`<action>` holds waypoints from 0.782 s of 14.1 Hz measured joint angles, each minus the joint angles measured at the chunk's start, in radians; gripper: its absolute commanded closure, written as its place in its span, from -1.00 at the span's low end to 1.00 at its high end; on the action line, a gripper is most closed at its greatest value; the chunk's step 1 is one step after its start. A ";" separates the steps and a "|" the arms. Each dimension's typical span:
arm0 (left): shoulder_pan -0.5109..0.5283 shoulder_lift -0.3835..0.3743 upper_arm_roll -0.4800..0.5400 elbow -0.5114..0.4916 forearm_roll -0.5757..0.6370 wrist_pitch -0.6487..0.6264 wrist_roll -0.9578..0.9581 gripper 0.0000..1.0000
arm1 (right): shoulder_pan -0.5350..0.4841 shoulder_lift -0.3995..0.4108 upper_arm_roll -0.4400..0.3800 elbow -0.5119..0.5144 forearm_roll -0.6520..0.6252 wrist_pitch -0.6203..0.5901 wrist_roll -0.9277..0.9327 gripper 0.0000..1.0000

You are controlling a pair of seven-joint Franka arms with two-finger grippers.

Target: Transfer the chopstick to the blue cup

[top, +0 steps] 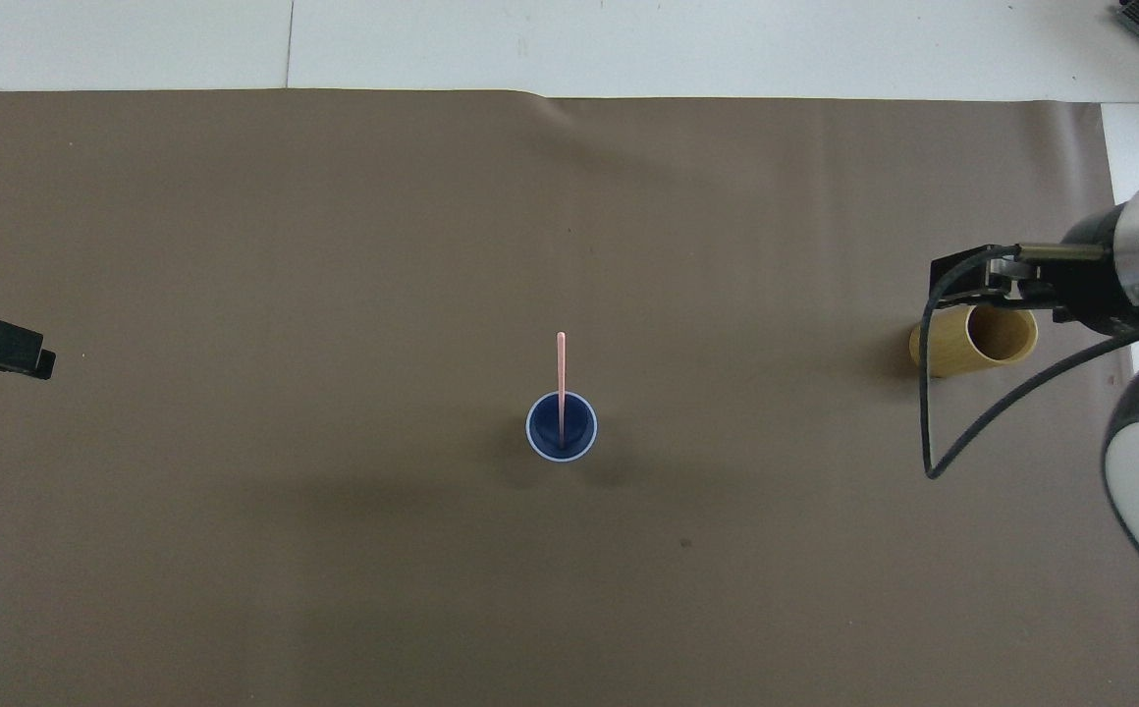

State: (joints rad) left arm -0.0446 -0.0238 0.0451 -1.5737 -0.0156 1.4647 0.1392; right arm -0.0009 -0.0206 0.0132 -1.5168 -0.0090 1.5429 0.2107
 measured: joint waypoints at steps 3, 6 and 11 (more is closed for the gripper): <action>0.000 0.000 0.000 0.000 0.000 0.000 0.000 -1.00 | -0.023 -0.003 -0.007 -0.002 0.000 -0.011 -0.097 -1.00; 0.000 0.000 0.000 0.001 0.000 0.003 0.000 -1.00 | -0.031 -0.003 -0.009 -0.013 0.000 -0.011 -0.133 -1.00; 0.000 0.000 -0.003 0.007 0.000 0.025 0.000 -1.00 | -0.028 -0.008 -0.003 -0.039 0.000 -0.011 -0.136 -1.00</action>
State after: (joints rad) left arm -0.0447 -0.0237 0.0416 -1.5668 -0.0156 1.4898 0.1392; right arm -0.0287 -0.0283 0.0102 -1.5562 -0.0093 1.5315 0.0747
